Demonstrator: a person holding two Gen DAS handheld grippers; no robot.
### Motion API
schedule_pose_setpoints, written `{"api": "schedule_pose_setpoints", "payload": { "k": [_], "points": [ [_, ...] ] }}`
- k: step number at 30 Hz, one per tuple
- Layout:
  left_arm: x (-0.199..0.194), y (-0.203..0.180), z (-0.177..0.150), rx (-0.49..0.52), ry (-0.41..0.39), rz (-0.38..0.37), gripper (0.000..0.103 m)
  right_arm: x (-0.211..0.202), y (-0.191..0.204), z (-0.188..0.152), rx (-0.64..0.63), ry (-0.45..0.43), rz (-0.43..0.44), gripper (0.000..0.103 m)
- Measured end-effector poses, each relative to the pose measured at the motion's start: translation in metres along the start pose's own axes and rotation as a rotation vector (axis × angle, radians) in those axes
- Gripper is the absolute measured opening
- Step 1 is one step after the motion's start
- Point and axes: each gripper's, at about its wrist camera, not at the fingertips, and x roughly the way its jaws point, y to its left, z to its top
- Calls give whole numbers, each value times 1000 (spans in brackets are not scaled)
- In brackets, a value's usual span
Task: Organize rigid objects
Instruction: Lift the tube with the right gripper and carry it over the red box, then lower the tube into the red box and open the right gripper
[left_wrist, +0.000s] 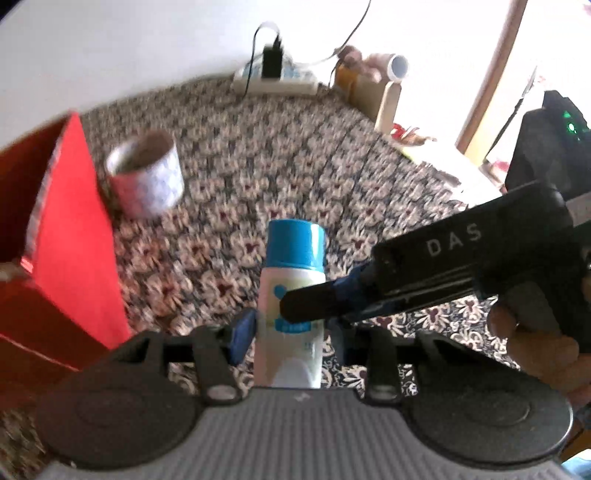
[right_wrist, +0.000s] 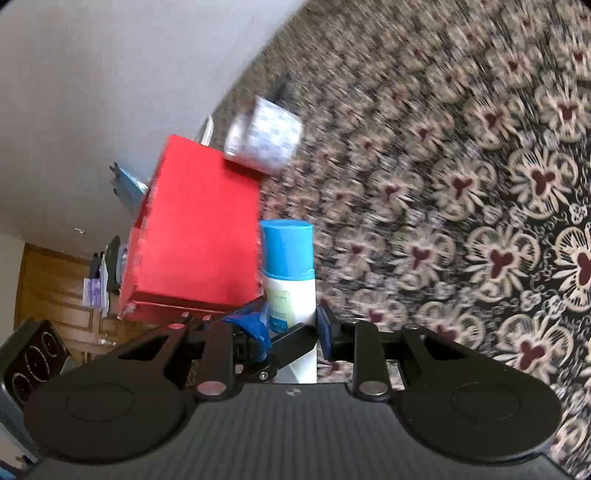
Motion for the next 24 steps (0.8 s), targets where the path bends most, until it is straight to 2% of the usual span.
{"api": "schedule_pose_setpoints", "payload": {
  "k": [4,8,15,19,24],
  "points": [
    [-32,14,9,30,-83,-34,31,-3,41,-7,-42,-97,-18,10],
    [-77,36,19,52,-191,-55,31,-7,87,-11,-101,-185,10,10],
    [-145,90,35,57,-378,0,31,-3,167,1,-298,-313,94,10],
    [-149,130,38,1,-382,47,31,40,196,20,-386,-309,89,11],
    [-126,179,31,-109,-285,64,31,96,214,27,-432,-207,-10,11]
  ]
}}
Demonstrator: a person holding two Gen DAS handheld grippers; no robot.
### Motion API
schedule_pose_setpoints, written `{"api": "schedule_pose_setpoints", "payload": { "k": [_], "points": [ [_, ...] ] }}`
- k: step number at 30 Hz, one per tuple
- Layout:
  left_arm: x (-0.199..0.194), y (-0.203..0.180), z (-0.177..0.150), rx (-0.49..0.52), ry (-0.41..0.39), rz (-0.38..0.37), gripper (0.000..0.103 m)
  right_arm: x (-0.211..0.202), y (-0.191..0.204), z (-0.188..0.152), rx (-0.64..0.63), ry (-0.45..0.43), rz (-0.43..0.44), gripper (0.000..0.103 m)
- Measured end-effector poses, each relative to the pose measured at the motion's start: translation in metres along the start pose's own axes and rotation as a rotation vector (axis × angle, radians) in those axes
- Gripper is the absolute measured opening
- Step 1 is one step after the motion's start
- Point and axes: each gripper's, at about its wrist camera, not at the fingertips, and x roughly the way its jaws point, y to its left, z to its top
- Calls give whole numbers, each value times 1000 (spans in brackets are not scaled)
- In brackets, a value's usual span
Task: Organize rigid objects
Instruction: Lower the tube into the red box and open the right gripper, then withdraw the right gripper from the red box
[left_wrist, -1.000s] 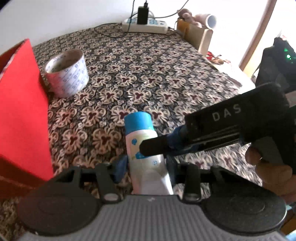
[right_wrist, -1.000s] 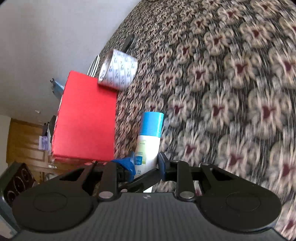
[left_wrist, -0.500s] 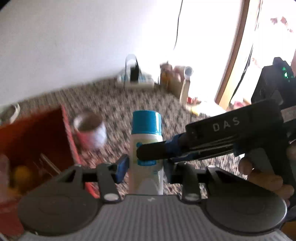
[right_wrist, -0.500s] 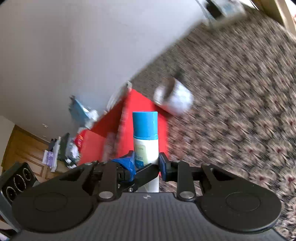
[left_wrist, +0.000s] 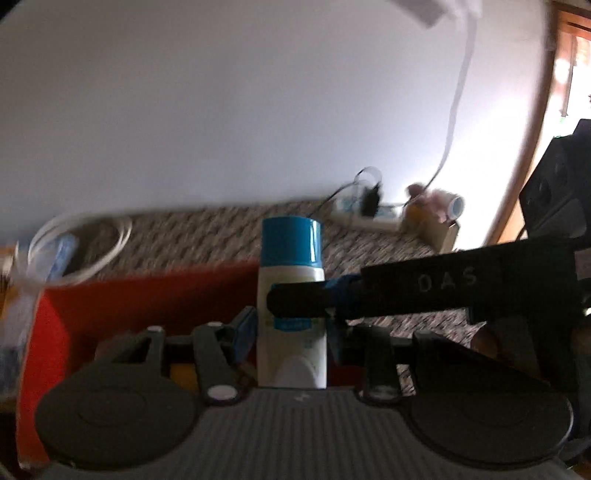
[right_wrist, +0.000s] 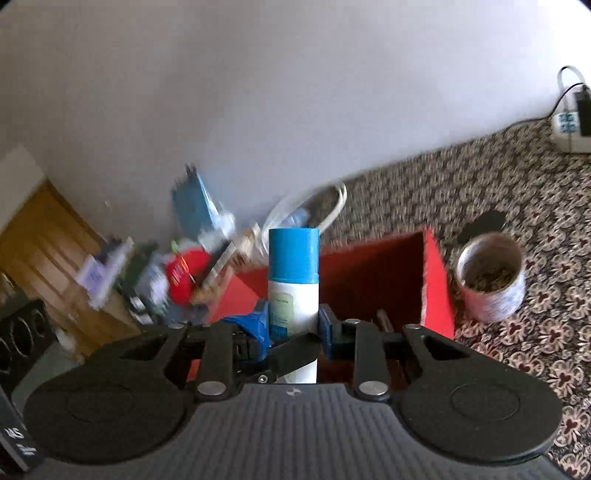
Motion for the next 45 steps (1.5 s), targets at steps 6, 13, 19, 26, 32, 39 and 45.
{"api": "schedule_pose_setpoints", "payload": {
  "k": [6,13,19,26,32,39,45],
  "points": [
    [26,33,-23,-100,124,28,31,54,7,-10,-11,182,-88,11],
    [37,54,-42,-156,199,57,32,83,12,-25,-10,280,-134,11],
    [33,62,-44,-174,207,114,32,74,11,-27,18,223,-139,12],
    [35,49,-37,-114,226,197,39,57,17,-29,0,157,-182,11],
    [32,36,-31,-58,221,232,50,50,20,-31,3,117,-204,11],
    [25,31,-27,-28,240,276,56,39,26,-36,15,74,-235,11],
    [14,29,-25,-19,244,312,59,28,28,-41,46,40,-246,11]
  ]
}}
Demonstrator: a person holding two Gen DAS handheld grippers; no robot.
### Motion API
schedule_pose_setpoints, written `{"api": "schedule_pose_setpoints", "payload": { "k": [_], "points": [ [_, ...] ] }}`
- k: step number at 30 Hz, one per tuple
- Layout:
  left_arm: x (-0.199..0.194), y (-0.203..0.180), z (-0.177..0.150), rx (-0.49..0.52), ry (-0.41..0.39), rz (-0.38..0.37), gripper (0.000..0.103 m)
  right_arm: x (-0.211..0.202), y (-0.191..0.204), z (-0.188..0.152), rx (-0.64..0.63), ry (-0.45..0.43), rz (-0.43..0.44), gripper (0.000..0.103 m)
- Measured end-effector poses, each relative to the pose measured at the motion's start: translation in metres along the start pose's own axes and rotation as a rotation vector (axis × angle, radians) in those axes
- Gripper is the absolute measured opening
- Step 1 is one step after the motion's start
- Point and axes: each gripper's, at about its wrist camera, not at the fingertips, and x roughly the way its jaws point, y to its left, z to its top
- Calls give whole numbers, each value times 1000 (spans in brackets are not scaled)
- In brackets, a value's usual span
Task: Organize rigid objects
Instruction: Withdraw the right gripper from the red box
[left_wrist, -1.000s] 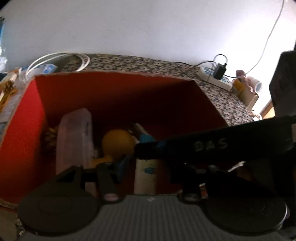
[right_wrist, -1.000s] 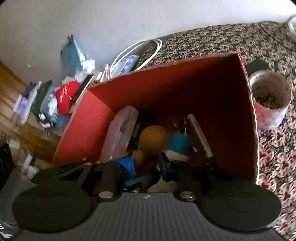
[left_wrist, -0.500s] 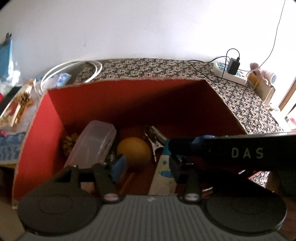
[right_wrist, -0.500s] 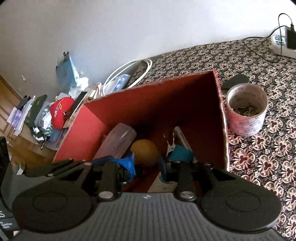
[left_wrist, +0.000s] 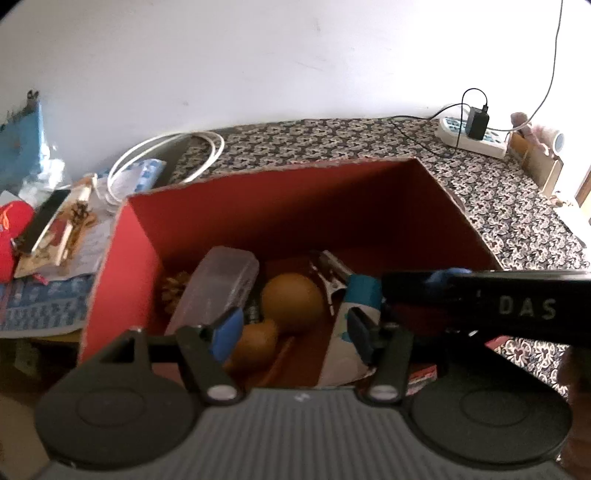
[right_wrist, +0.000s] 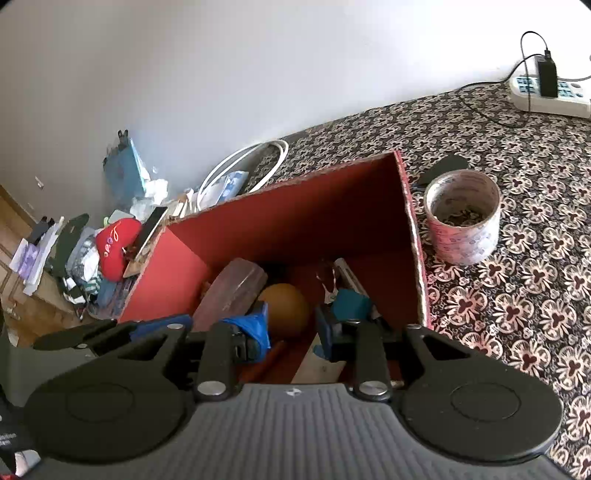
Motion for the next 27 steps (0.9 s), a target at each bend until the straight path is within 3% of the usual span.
{"api": "schedule_pose_setpoints", "payload": {
  "k": [16,27],
  "points": [
    [-22,-2,-8,20,11,61,61,-27,2,-16,39,-47,-13,12],
    [-32,-10,-6,0,9,116,63,-37,-2,-17,18,-32,31,12]
  ]
}}
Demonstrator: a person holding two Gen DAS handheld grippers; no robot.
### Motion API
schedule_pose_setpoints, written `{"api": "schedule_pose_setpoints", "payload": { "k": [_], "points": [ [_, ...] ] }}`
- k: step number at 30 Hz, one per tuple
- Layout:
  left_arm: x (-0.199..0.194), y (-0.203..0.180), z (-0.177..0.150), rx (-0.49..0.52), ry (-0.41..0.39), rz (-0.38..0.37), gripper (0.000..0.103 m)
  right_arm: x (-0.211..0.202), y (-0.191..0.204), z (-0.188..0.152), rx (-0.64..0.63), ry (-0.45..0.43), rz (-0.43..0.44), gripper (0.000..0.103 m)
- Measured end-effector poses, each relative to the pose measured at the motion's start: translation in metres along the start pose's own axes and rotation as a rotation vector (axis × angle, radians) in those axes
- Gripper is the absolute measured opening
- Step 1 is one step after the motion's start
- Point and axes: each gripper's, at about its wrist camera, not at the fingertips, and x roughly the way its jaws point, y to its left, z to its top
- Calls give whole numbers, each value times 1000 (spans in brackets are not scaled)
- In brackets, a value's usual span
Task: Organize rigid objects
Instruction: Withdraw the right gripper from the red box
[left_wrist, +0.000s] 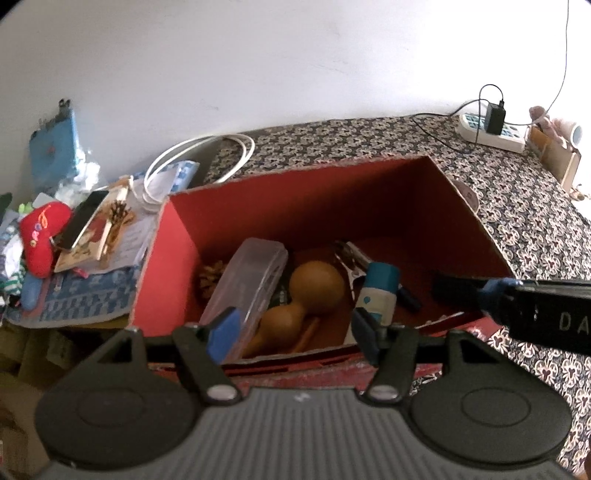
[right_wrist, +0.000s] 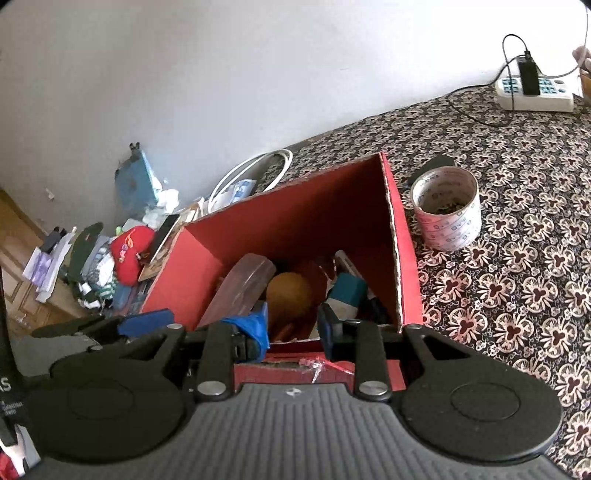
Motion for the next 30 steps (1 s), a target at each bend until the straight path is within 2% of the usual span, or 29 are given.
{"api": "schedule_pose_setpoints", "payload": {
  "k": [9,18,23,30],
  "points": [
    [-17,-19,7,-28,-11,46,65,-19,-12,7,-50,26,61,12],
    [-26,-45,13,-41,-2,81,68,-36,-37,14,-47,40,102,12],
    [-33,-62,15,-37,-6,84,69,-40,-55,16,-40,52,101,12],
    [-47,-93,16,-4,-42,43,70,-45,-87,18,-9,65,94,12]
  ]
}}
